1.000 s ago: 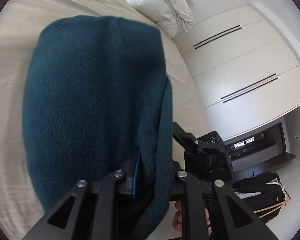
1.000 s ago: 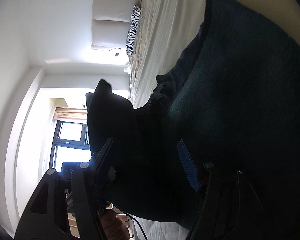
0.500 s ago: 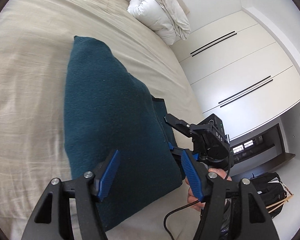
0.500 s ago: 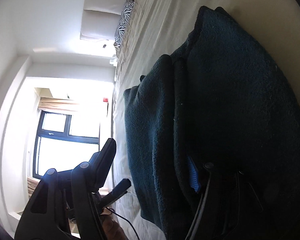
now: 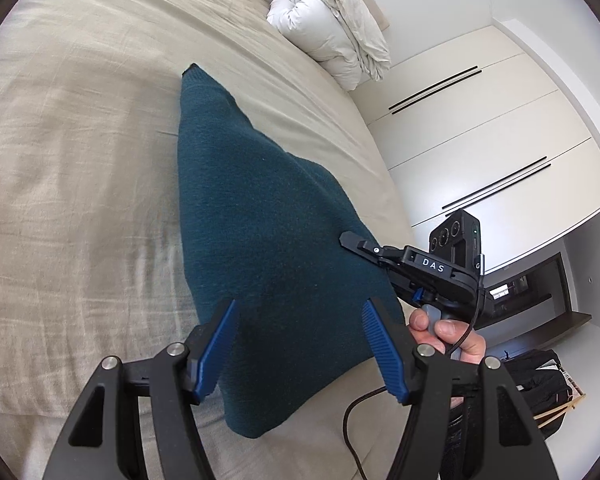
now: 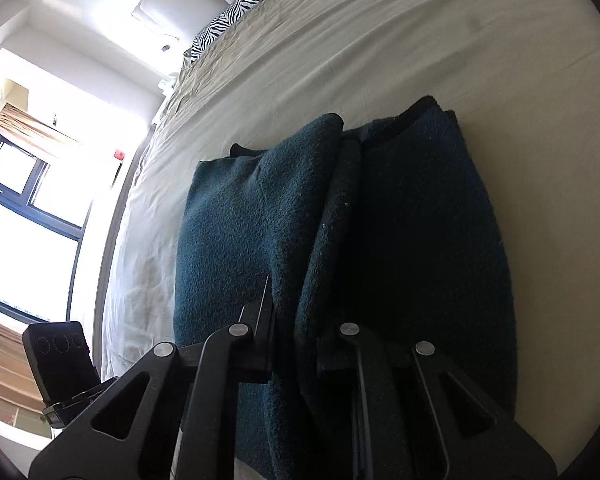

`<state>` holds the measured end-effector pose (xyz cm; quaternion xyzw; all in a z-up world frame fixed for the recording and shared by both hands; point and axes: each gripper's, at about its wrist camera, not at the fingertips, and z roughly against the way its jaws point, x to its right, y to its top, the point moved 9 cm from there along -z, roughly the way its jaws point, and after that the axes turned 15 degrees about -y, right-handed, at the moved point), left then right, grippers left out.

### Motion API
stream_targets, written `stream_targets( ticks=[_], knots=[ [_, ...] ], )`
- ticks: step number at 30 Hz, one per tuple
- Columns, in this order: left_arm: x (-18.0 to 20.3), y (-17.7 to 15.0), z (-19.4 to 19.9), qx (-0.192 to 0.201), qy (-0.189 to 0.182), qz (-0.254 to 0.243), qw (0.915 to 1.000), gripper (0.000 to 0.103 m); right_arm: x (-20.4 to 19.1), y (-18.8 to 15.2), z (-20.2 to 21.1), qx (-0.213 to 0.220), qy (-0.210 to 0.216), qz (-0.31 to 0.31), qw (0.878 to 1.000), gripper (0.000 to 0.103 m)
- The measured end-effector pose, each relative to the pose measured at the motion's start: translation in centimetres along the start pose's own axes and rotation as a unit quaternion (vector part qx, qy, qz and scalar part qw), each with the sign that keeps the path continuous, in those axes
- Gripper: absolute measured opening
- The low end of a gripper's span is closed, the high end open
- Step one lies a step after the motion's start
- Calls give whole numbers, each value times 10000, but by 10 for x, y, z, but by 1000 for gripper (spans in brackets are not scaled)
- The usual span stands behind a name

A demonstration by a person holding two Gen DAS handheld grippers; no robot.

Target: Fold small clothes

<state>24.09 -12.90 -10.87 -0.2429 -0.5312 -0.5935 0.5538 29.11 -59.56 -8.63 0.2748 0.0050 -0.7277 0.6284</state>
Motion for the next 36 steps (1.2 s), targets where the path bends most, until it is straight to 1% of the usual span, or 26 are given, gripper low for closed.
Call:
stream_targets(
  ticks=[2, 3, 6, 7, 9, 10, 12, 13, 15, 18, 20, 22, 23, 24, 26, 27, 28, 29, 31, 32, 35, 36],
  knots=[
    [2, 0, -3, -21, 40, -59, 10000, 67, 14, 8, 11, 64, -17, -19, 10000, 11],
    [3, 1, -6, -34, 49, -70, 10000, 67, 24, 6, 19, 97, -35, -34, 9999, 11],
    [3, -1, -12, -96, 96, -121, 9998, 67, 38, 10, 23, 149, -86, -194, 9997, 11],
    [3, -3, -13, -132, 119, -151, 9997, 67, 51, 12, 28, 156, -102, -277, 9994, 11],
    [2, -2, -19, -187, 165, -183, 9995, 69, 77, 11, 22, 151, -107, -440, 9989, 11],
    [1, -2, -23, -206, 195, -184, 9994, 70, 82, 8, 19, 114, -122, -480, 9987, 11],
    [-3, -2, -30, -236, 277, -158, 9992, 70, 86, 0, 4, -94, -128, -390, 9991, 12],
    [-5, -2, -33, -255, 330, -151, 9990, 70, 91, 0, 0, -87, -124, -445, 9989, 12],
    [-8, -2, -35, -276, 440, -198, 9985, 70, 98, 3, 1, -48, 33, -607, 9981, 12],
    [-10, 3, -34, -243, 528, -266, 9980, 70, 97, 1, 1, -44, 211, -750, 9969, 15],
    [-11, 8, -34, -198, 580, -299, 9977, 74, 102, 4, 10, 25, 195, -770, 9968, 20],
    [-13, 14, -36, -172, 623, -307, 9974, 75, 115, 3, 29, 297, 28, -757, 9967, 25],
    [-14, 16, -39, -170, 643, -306, 9973, 76, 120, 5, 37, 419, -9, -770, 9961, 26],
    [-16, 19, -41, -172, 676, -308, 9971, 76, 125, 6, 43, 471, -24, -799, 9957, 28],
    [-21, 23, -45, -169, 743, -296, 9967, 76, 132, 7, 49, 435, 56, -853, 9954, 36],
    [-24, 26, -47, -163, 773, -276, 9965, 77, 116, 8, 46, 414, 112, -868, 9953, 50],
    [-26, 28, -49, -152, 788, -255, 9965, 78, 116, 8, 46, 402, 186, -894, 9950, 59],
    [-27, 31, -52, -149, 796, -229, 9965, 80, 115, 7, 44, 368, 258, -915, 9948, 60],
    [-30, 34, -59, -180, 813, -159, 9964, 81, 112, 7, 36, 257, 463, -865, 9948, 60],
    [-32, 34, -62, -214, 805, -108, 9965, 81, 103, 4, 29, 194, 556, -832, 9948, 60],
    [-40, 30, -75, -400, 697, 57, 9968, 81, 94, 3, 7, -61, 680, -813, 9944, 60],
    [-44, 28, -79, -444, 676, 101, 9967, 81, 92, 4, -1, -186, 699, -798, 9942, 56]
  ],
)
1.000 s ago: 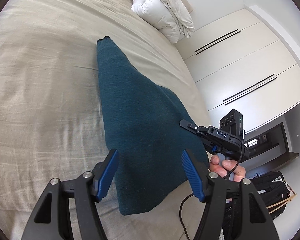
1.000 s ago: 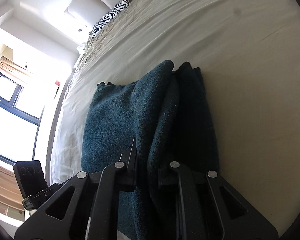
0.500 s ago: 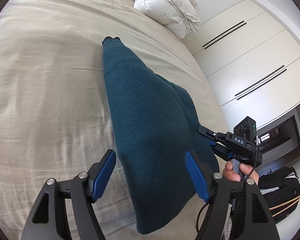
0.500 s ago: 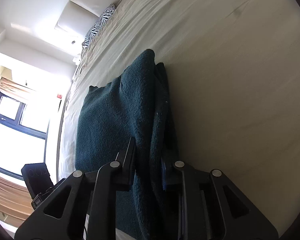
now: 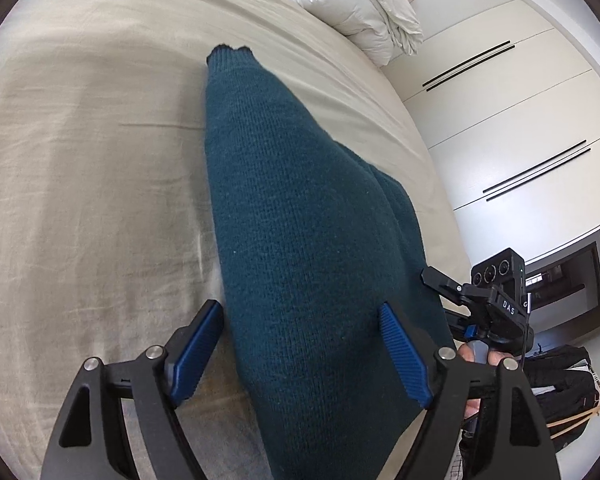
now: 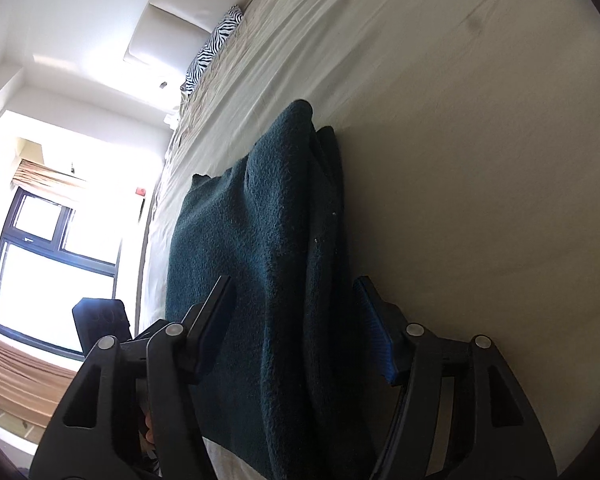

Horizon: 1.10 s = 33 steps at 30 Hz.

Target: Fold small clothes

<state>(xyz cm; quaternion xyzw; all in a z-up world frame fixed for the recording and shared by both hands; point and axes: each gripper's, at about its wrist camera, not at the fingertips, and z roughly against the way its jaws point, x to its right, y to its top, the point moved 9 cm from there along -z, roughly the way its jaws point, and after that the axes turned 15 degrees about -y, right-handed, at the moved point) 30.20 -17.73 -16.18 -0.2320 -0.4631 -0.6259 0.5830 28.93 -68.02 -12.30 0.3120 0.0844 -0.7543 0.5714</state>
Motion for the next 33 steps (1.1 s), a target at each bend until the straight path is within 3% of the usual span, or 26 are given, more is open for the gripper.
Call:
stream_targets(
  ticks=[4, 9, 11, 14, 18, 21, 23, 27, 33],
  knots=[
    [-2, 4, -6, -7, -69, 13, 10000, 80, -7, 3, -18, -373, -102, 170, 9991, 42],
    [-6, 2, -7, -109, 144, -2, 9998, 61, -23, 4, -33, -584, -380, 564, 9960, 31],
    [-6, 1, -6, -103, 153, 1, 9998, 51, -32, 3, -34, -500, -653, 774, 9936, 28],
    [-2, -1, -1, -80, 170, -75, 9998, 45, -41, 1, -27, -261, -1042, 1020, 9890, 23],
    [17, -6, 14, -17, 276, -278, 9992, 41, -65, -9, -8, 155, -1529, 1388, 9783, 20],
    [33, -15, 40, 60, 286, -467, 9985, 41, -91, -22, 12, 361, -1619, 1606, 9730, 20],
    [42, -24, 64, 117, 260, -567, 9980, 41, -111, -39, 25, 485, -1591, 1782, 9698, 20],
    [50, -57, 121, 199, 248, -645, 9974, 41, -149, -79, 51, 529, -1125, 1840, 9750, 20],
    [41, -111, 200, 434, 459, -662, 9958, 41, -214, -169, 62, 434, -709, 2160, 9728, 20]
  ],
)
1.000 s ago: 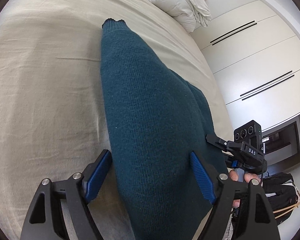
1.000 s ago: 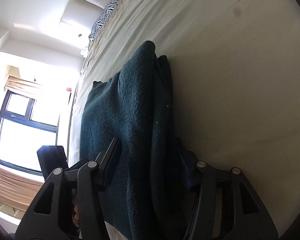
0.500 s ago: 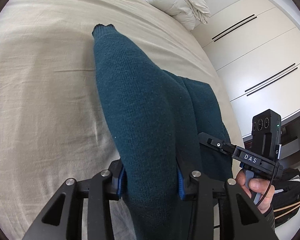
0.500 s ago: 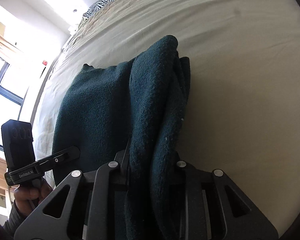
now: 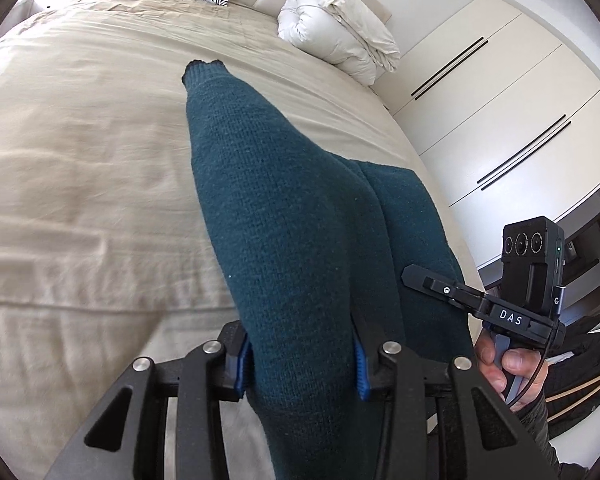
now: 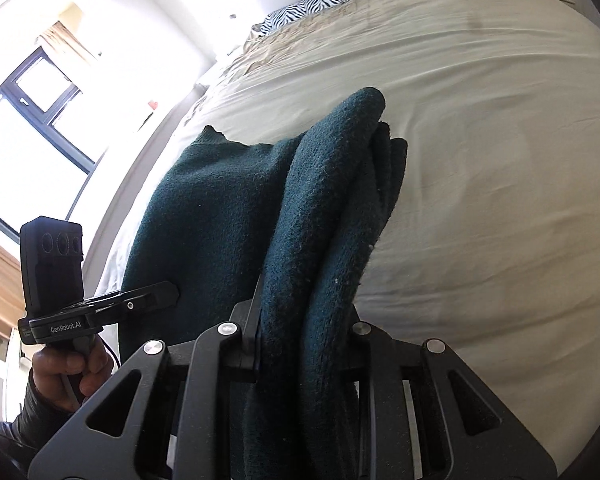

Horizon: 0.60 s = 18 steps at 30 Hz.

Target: Fold small clothes

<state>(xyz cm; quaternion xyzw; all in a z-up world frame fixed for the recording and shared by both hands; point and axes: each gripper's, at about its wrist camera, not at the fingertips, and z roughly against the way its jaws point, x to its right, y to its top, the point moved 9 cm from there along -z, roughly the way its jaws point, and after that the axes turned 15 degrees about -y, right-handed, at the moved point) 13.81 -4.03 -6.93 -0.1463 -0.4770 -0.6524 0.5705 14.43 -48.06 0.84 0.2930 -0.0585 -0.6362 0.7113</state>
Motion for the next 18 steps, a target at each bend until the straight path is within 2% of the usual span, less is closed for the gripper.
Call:
stream_targets(
  ticks=[5, 11, 13, 15, 16, 18],
  knots=[
    [-14, -43, 48, 56, 206, 22, 9998, 41, -57, -54, 6, -129, 356, 14, 9993, 20],
    [-62, -91, 54, -48, 455, 404, 9981, 42, -83, -109, -19, -525, 554, -60, 9971, 20],
    [-82, -104, 46, -147, 518, 585, 9968, 45, -85, -123, -37, -681, 463, -24, 9966, 20],
    [-90, -107, 44, -11, 343, 647, 9973, 49, -77, -153, -54, -898, 297, -177, 9954, 21],
    [-90, -109, 45, 26, 278, 629, 9976, 50, -70, -162, -60, -948, 318, -317, 9945, 23],
    [-90, -111, 46, 61, 245, 556, 9981, 53, -59, -170, -66, -961, 653, -712, 9907, 23]
  ],
)
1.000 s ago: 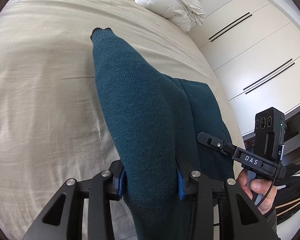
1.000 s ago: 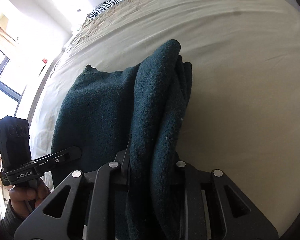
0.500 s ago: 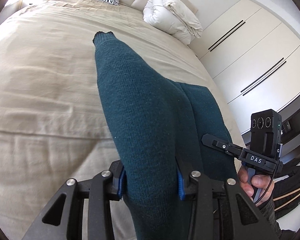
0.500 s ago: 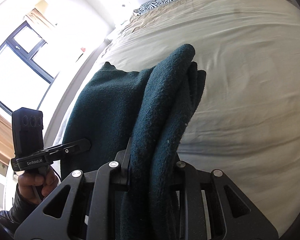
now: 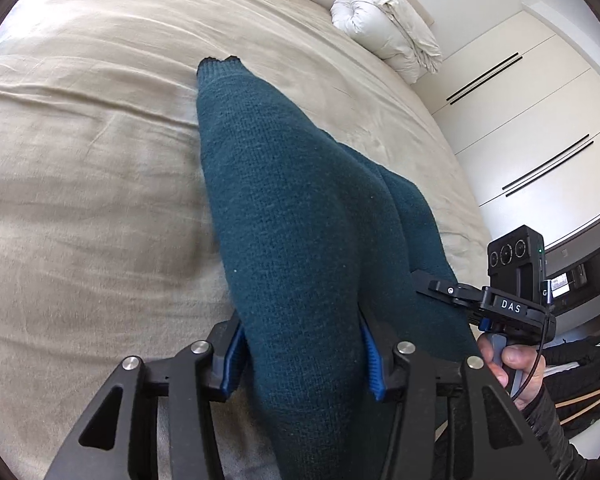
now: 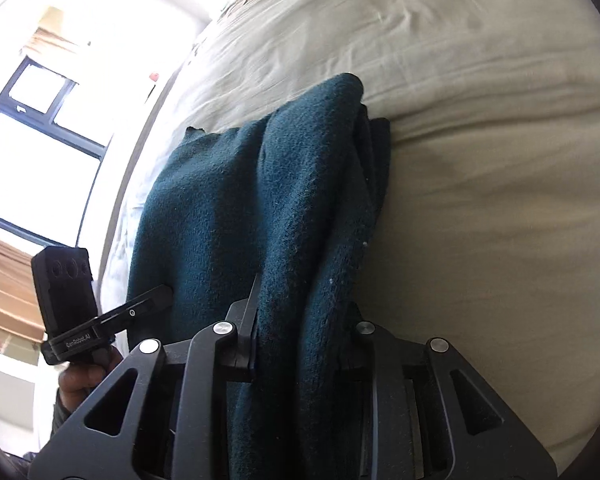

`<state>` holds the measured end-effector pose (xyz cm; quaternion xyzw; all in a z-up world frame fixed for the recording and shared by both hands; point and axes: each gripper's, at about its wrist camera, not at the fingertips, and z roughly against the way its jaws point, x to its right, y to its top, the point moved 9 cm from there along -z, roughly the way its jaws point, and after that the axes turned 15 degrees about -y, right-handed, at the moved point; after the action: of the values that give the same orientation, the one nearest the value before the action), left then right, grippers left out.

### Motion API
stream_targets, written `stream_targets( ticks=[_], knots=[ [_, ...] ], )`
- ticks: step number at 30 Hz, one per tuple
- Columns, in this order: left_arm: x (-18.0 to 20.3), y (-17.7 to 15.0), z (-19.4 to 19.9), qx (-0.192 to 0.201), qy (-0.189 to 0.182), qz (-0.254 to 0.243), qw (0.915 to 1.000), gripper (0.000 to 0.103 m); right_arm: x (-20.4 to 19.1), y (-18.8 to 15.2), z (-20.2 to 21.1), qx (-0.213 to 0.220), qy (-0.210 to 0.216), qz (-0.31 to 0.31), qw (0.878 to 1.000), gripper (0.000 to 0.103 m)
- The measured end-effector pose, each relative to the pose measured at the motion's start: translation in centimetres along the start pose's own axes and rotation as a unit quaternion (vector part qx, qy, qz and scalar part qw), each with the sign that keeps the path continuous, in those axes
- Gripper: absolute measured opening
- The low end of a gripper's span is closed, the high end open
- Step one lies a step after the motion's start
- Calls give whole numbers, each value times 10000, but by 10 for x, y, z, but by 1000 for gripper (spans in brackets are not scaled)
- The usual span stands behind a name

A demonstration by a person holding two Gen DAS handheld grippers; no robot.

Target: Fold small clothes

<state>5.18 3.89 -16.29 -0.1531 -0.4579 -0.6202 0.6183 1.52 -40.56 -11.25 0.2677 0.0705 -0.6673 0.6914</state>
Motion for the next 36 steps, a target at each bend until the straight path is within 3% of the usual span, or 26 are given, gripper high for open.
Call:
stream_targets(
  ticks=[4, 12, 16, 22, 26, 29, 33, 36],
  knots=[
    [-2, -3, 2, 33, -103, 5, 9999, 55, 12, 3, -5, 59, 401, -343, 9986, 26],
    [-2, -8, 4, 141, -135, 69, 9998, 58, 13, -6, 17, 125, 187, -160, 9996, 31],
    [-2, -7, 0, 151, -160, 78, 9997, 59, 21, -17, 33, 194, 265, -16, 9995, 31],
    [-2, -7, -1, 179, -163, 26, 9997, 61, 50, -35, 33, 251, 541, -310, 9977, 31],
    [3, -8, 4, 221, 5, -54, 9997, 62, 50, -37, 39, 305, 379, -222, 9986, 32],
    [10, -8, 16, 355, 357, -270, 9984, 66, 53, -38, 51, 430, 106, -157, 9989, 34],
    [34, -3, 47, 839, 835, -809, 9897, 77, 71, -38, 78, 794, -535, -82, 9954, 35],
    [68, 6, 81, 1526, 1322, -1517, 9676, 95, 71, -32, 108, 1332, -1015, 3, 9859, 38]
  ],
)
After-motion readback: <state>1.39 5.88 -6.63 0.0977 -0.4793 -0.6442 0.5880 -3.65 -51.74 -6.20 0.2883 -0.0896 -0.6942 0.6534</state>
